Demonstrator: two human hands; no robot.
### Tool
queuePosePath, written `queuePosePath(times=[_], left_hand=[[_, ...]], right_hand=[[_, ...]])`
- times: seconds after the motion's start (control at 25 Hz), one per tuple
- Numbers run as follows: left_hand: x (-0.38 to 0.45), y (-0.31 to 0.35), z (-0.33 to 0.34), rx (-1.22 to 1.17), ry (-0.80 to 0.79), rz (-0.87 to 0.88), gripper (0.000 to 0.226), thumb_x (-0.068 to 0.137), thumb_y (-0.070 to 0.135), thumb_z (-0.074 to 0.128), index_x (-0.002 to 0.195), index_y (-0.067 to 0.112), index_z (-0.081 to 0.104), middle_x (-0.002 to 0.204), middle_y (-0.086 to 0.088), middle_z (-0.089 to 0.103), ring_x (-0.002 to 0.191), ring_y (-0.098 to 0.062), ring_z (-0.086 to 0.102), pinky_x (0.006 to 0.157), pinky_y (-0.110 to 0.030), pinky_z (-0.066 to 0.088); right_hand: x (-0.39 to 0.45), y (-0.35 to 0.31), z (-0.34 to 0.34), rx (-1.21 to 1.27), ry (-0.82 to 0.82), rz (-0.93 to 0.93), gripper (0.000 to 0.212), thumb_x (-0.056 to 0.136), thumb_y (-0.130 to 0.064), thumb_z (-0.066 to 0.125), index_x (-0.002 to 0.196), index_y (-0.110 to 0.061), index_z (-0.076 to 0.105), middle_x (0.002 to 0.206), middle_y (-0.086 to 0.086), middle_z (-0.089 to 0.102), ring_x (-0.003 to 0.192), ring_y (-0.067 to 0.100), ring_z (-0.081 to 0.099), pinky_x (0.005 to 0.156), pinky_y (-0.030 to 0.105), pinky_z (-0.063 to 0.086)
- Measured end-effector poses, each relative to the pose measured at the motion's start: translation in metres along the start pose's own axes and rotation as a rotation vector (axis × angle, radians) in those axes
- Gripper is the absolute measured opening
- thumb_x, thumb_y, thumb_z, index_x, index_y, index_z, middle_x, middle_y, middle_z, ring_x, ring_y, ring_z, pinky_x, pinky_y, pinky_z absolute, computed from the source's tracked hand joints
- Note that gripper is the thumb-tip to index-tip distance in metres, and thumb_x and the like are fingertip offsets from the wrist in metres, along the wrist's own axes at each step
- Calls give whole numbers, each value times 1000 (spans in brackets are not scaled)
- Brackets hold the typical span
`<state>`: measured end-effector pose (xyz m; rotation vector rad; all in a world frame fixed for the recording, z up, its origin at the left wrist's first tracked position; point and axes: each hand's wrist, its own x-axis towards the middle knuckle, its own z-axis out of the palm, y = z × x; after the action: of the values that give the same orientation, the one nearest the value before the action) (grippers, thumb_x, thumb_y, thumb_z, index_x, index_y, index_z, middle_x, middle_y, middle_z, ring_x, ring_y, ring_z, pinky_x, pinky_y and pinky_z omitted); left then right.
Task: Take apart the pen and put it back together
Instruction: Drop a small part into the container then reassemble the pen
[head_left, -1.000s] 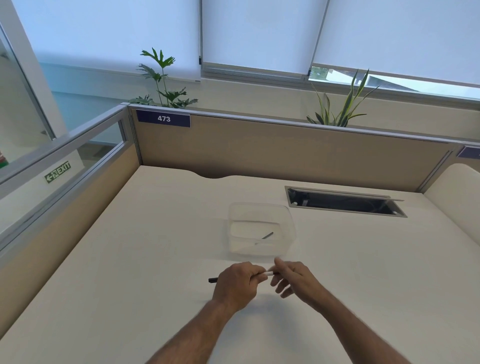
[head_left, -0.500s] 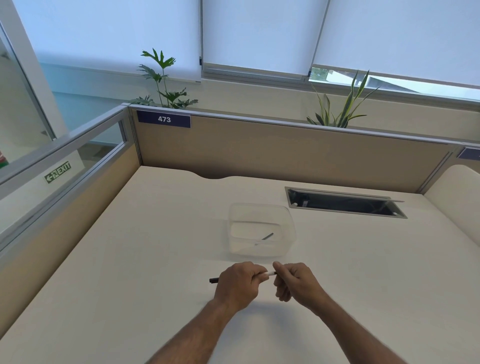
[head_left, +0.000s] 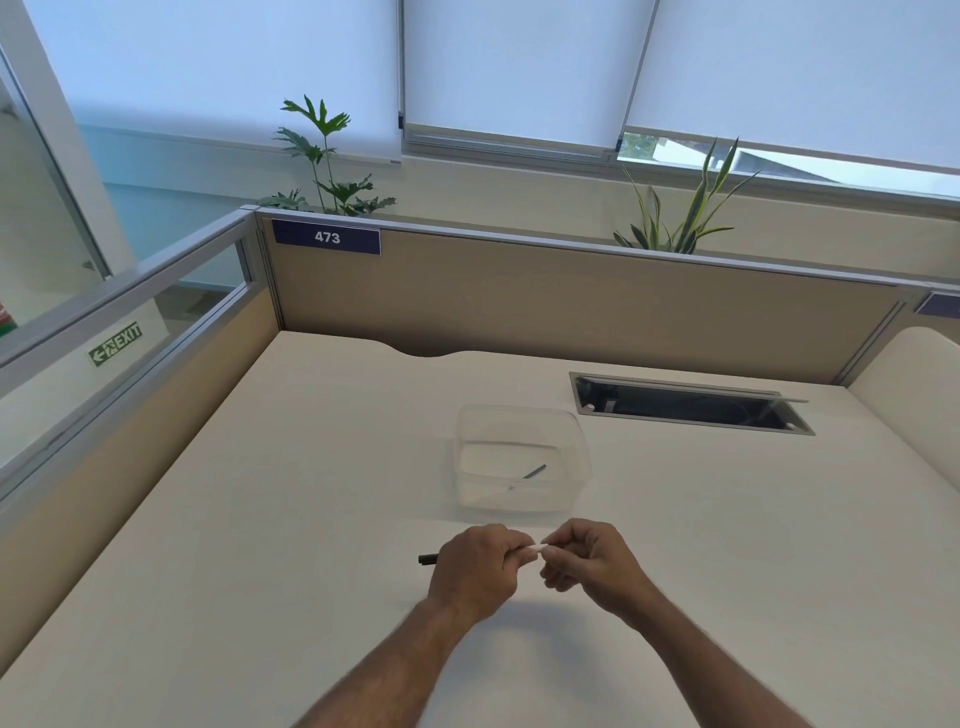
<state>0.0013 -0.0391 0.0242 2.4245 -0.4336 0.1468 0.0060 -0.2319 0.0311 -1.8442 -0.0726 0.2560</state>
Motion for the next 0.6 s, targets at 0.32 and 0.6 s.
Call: queuePosePath(times=[0.32,0.6], left_hand=[[0,2,0,-4,3,16,22,94,42,51,96,27,67,78,4,67,72,-15,58,63,-34,51],[1,1,-3,14,-18,-13,25,96,45,47,94,28,66,81,6,69,76,-15,60,67,-35,51]], right_hand=[[-1,-8,1,-75,-53,94,59,97,-52,51,63,-7,71,58,21,71,47,27,66,47,27,52],[-4,-5,-4,-119,-71,-73,13,92,-18,70,104,-16,74,87,8,79,76,24,75,65,33,59]])
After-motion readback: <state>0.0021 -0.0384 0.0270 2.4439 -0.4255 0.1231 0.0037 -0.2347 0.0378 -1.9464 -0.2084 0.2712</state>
